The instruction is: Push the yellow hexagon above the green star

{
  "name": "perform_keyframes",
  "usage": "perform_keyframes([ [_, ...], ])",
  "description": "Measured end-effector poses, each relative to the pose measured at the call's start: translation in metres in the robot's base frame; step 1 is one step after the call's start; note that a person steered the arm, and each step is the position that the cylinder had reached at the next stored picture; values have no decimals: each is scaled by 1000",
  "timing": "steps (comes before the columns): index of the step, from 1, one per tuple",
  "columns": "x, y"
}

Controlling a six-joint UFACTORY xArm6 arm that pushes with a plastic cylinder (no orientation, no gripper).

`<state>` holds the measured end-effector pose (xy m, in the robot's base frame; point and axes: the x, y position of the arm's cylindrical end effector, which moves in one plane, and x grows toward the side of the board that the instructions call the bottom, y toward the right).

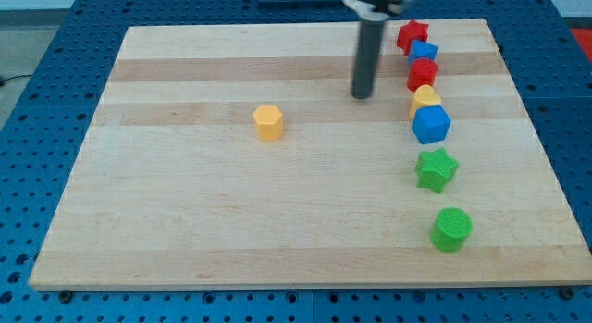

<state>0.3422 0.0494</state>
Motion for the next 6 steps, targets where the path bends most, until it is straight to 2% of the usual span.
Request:
perform_keyframes([
  [1,-24,-62],
  [2,-25,-98],
  [5,-25,-132],
  [6,-19,-182],
])
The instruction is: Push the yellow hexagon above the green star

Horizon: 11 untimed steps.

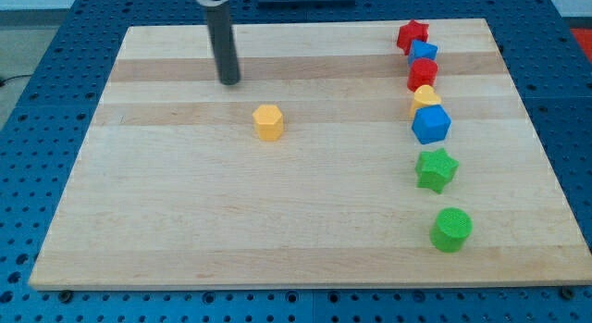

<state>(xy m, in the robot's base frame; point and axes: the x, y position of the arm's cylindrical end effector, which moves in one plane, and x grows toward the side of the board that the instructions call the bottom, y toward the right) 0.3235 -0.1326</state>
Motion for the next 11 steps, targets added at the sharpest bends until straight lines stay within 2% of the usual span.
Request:
perform_keyframes([
  [1,25,-32],
  [2,47,-14],
  [3,63,46],
  [5,100,83],
  [7,123,166],
  [8,139,177],
  [9,162,138],
  [10,191,175],
  [11,183,180],
])
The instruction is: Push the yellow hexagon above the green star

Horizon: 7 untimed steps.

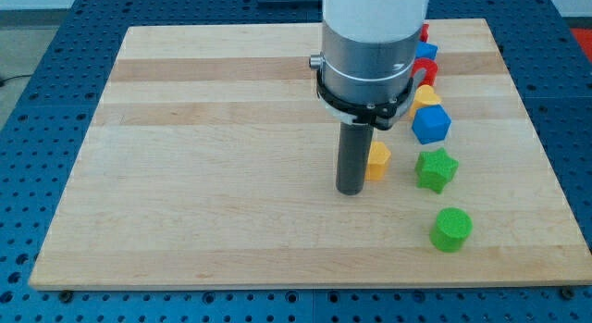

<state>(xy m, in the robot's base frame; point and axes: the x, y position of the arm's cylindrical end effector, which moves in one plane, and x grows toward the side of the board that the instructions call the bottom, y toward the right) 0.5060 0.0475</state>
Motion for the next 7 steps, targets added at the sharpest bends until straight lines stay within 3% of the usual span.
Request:
perform_keyframes([
  [2,-15,42],
  [3,-17,42],
  [4,-24,4],
  [7,-44,68],
])
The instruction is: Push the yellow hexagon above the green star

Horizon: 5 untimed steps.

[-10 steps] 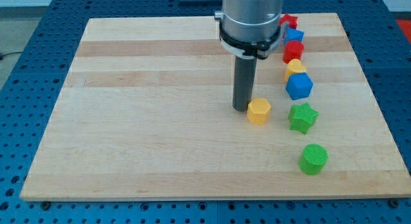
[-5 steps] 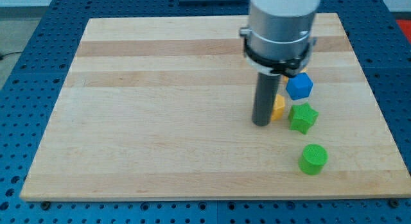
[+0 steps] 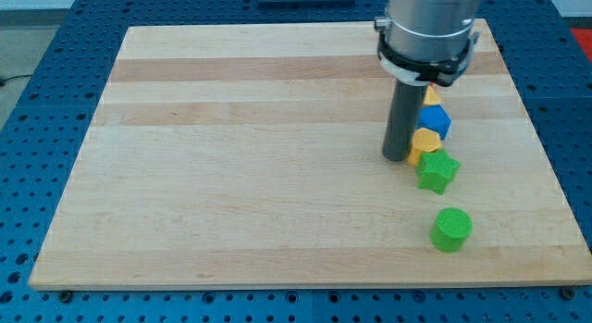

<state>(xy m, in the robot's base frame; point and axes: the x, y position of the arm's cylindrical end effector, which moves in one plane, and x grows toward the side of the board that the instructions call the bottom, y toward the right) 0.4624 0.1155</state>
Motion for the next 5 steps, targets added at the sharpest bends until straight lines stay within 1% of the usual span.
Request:
perform_keyframes([
  [1,0,4],
  [2,0,-11],
  [3,19,-30],
  [4,72,-33],
  [5,116,-63],
])
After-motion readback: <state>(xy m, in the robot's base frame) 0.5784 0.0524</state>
